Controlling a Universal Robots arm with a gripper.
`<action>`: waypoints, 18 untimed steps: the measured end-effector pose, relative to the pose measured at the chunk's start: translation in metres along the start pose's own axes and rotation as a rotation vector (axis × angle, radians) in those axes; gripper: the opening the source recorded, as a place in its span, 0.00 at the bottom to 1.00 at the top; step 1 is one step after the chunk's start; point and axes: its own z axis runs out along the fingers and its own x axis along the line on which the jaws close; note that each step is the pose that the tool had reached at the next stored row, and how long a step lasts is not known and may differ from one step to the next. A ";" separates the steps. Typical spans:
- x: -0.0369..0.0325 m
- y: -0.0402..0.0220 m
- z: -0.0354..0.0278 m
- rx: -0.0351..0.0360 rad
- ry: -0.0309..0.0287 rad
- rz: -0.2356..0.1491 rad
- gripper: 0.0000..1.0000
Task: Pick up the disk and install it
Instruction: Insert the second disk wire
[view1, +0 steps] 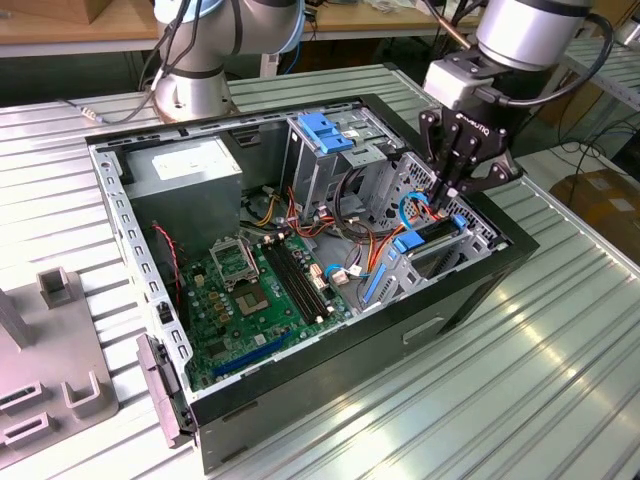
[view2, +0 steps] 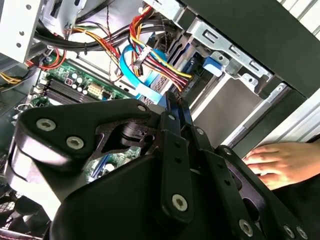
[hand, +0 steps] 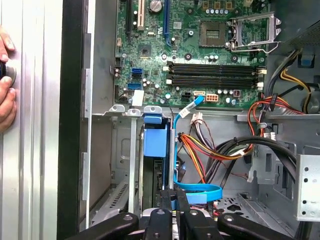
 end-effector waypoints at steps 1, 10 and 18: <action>0.0000 0.0011 0.0005 0.0044 0.0003 0.000 0.16; 0.0049 0.0075 0.0047 0.0375 0.0008 0.002 0.16; 0.0081 0.0286 0.0128 0.1422 -0.0011 -0.002 0.16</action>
